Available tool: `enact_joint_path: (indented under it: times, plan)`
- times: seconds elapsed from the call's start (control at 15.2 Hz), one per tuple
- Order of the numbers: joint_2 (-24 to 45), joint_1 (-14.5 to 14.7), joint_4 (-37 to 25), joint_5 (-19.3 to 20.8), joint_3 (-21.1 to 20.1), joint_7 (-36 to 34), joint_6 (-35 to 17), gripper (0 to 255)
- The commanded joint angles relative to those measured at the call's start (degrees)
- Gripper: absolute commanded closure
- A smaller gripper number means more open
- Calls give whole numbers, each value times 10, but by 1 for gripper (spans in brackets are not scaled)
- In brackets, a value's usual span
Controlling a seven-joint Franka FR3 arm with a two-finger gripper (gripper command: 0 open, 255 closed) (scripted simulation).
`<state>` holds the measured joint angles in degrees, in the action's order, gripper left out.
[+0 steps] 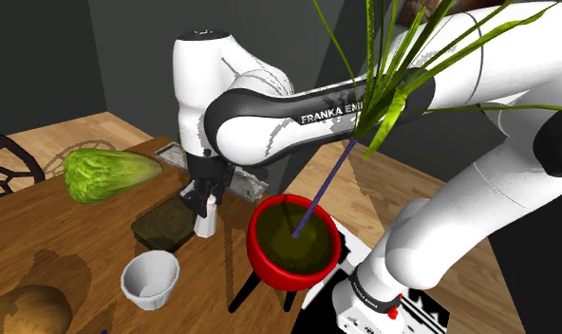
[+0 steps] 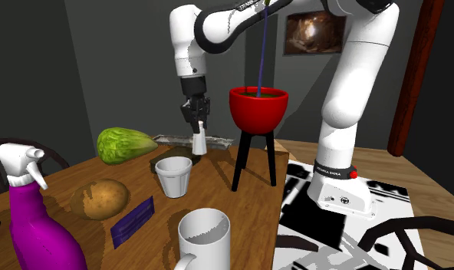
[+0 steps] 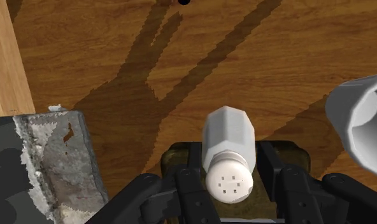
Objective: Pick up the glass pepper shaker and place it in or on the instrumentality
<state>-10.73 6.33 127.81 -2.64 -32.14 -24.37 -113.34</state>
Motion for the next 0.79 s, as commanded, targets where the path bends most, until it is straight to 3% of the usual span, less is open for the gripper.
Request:
enact_joint_path:
  times: [0.0, 0.59, 0.73]
  plan:
    - [-5, 0, -11, -2, 2, 2, 16, 255]
    - [-23, 0, -59, -8, 9, 11, 79, 255]
    - [-9, -13, -74, 4, 23, 32, 82, 255]
